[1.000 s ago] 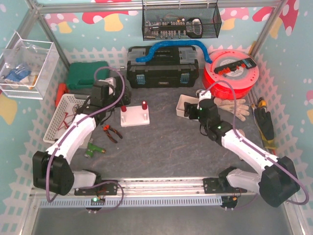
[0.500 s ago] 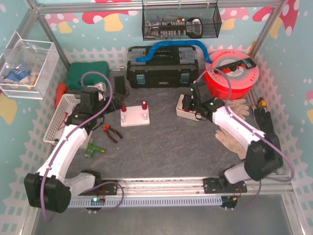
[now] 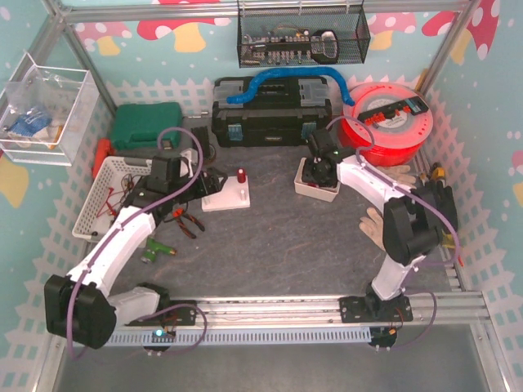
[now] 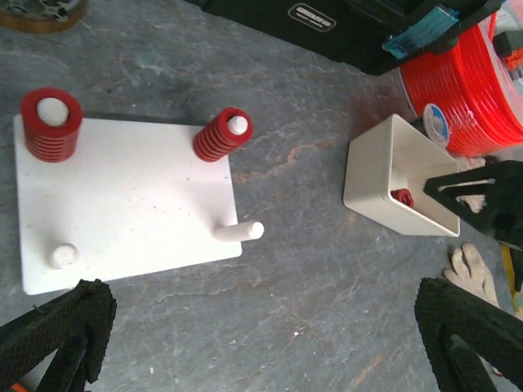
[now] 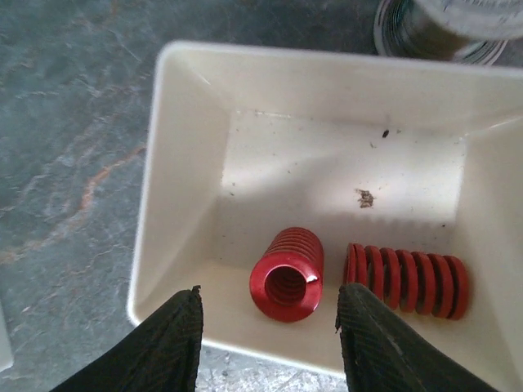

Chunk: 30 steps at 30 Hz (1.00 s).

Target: Install the large spring

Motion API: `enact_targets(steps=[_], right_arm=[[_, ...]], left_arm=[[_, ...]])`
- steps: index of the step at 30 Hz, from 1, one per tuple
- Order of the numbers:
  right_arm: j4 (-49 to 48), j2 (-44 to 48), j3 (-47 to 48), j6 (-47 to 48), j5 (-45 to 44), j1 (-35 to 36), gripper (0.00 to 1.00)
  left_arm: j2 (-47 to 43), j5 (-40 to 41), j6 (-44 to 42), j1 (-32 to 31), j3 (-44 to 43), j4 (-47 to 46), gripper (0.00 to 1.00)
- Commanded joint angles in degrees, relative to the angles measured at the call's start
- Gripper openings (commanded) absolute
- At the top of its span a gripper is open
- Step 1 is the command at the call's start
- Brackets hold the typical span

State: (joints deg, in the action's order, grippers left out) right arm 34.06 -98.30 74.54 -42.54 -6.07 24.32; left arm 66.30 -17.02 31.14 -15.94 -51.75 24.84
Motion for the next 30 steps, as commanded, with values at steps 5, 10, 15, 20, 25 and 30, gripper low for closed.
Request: enact_targets(steps=[5,10,15,20,25,30], right_arm=[[4.7,-7.5,5.9,-1.8,-1.5,-0.4,0.51],[5.5,-9.7,7.1,-3.0,-3.0,-0.5,0.51],[8.2,-13.6,9.2,-4.0,-3.8,-0.7,0.48],[8.0,-15.2,9.7,-4.3,-2.1,-0.9,0.48],[6.4,-14.9,9.8,-4.7,-1.9,-1.0,0.41],[6.4,-13.4,9.9,-4.9,-4.2,-1.1,0.23]], left_arm=[[3.5,0.5,-1.9,-2.5,-5.1,0.9,0.99],[4.5,2.7,-3.9,-3.8,-7.3,2.0,0.99],[5.6,6.5,-6.5,-6.3,-9.7,3.2,0.99],[6.1,7.9,-7.6,-7.7,-10.8,3.5,0.99],[5.6,9.8,-7.9,-7.7,-10.9,4.2,0.99],[4.8,11.3,-7.6,-7.7,-10.5,4.7,0.99]])
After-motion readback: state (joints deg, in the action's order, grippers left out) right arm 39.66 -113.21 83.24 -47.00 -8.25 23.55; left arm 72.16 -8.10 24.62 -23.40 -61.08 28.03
